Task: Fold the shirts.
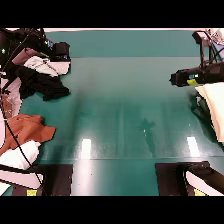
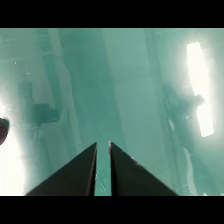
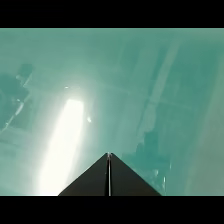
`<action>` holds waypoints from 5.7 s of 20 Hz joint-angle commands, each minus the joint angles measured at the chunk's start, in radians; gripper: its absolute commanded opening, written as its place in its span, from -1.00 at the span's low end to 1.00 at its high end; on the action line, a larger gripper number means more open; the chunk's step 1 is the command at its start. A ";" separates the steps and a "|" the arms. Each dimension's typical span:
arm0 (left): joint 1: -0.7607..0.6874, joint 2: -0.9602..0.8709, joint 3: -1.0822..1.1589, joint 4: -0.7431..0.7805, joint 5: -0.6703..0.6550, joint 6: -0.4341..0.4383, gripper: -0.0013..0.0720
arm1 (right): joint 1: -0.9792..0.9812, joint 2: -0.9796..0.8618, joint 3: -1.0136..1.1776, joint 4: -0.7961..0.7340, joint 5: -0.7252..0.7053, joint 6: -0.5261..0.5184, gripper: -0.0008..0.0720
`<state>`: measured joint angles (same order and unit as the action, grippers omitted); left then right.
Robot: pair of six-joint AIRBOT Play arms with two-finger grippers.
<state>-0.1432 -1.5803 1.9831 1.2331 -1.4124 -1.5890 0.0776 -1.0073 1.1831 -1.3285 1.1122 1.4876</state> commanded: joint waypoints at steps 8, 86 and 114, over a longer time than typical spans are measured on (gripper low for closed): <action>0.000 0.000 0.000 0.000 0.000 0.000 -0.59 | 0.000 0.090 -0.134 0.000 -0.036 0.034 -0.92; -0.512 0.058 0.103 -0.867 0.893 0.016 -0.88 | -0.552 0.032 0.325 0.212 -0.093 0.214 -0.92; -0.195 0.036 -0.478 0.276 0.420 -0.658 0.74 | -0.166 0.009 -0.270 -0.140 0.125 0.193 -0.91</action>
<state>-0.3565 -1.5406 1.5063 1.4117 -0.9485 -2.2387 -0.0879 -1.0332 0.9955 -1.4666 1.2625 1.6821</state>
